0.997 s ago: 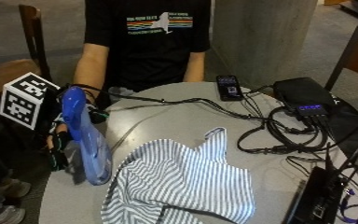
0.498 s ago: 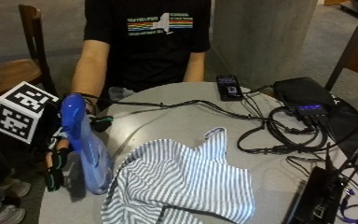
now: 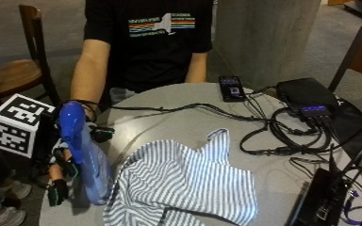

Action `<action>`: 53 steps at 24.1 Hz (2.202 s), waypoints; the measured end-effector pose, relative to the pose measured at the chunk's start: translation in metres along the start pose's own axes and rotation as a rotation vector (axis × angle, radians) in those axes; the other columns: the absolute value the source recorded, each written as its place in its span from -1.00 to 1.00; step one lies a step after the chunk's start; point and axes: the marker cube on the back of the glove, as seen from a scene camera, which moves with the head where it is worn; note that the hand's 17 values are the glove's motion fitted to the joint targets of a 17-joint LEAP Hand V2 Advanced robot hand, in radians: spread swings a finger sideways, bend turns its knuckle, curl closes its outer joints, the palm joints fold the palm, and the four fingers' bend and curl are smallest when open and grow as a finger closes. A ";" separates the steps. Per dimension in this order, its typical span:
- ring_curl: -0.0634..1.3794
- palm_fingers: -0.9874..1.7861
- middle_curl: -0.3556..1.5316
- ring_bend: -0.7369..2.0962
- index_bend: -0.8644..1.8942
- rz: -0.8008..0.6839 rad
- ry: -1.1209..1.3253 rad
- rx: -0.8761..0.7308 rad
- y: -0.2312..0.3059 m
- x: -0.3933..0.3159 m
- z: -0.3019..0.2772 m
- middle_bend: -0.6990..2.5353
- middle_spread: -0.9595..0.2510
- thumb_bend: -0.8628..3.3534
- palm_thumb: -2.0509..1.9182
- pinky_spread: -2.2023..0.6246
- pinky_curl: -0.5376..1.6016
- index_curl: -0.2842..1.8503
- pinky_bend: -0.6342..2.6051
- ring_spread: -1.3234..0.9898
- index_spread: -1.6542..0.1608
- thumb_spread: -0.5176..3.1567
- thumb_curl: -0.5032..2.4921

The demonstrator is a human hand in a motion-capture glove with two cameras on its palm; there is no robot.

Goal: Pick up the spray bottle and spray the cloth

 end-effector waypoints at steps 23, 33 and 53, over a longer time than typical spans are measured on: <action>-0.61 0.28 -0.29 -0.28 0.12 -0.027 -0.261 -0.027 0.002 0.000 0.014 -0.31 0.56 -0.57 0.53 0.78 -0.30 -0.31 -0.30 0.16 0.61 -0.23 -0.36; -0.46 0.47 -0.21 -0.17 -0.08 -0.098 -0.204 0.054 0.001 0.002 0.013 -0.27 0.50 -0.60 0.55 0.76 -0.29 -0.33 -0.38 0.10 0.63 -0.31 -0.31; -0.41 0.58 -0.16 -0.21 -0.16 -0.147 -0.147 -0.101 0.035 -0.076 -0.008 -0.32 0.49 -0.60 0.56 0.73 -0.24 -0.28 -0.37 0.08 0.64 -0.43 -0.24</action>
